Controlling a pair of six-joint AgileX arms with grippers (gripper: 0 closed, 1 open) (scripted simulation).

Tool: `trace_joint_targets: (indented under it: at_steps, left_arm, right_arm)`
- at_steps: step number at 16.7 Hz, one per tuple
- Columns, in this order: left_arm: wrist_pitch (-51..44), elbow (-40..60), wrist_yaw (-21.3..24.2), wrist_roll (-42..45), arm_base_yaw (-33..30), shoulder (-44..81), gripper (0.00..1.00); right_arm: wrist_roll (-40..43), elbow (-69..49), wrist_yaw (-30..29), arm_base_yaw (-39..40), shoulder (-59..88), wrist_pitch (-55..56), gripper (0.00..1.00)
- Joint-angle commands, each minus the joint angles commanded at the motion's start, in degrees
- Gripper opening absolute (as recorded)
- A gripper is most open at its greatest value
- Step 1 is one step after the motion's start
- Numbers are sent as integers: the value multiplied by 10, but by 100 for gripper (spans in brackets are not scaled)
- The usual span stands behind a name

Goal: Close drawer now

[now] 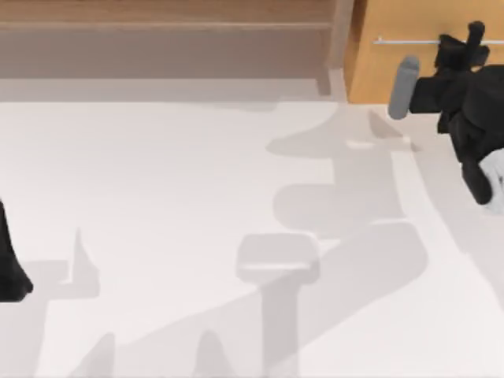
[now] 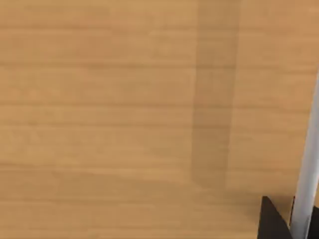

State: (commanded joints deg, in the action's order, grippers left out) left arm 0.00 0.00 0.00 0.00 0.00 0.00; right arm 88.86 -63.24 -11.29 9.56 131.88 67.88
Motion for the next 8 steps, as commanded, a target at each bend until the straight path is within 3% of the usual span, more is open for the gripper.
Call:
trace_joint_targets:
  at_steps: [8]
  left_arm:
    - [0,0,0,0,0,0,100]
  right_arm:
    - [0,0,0,0,0,0,90]
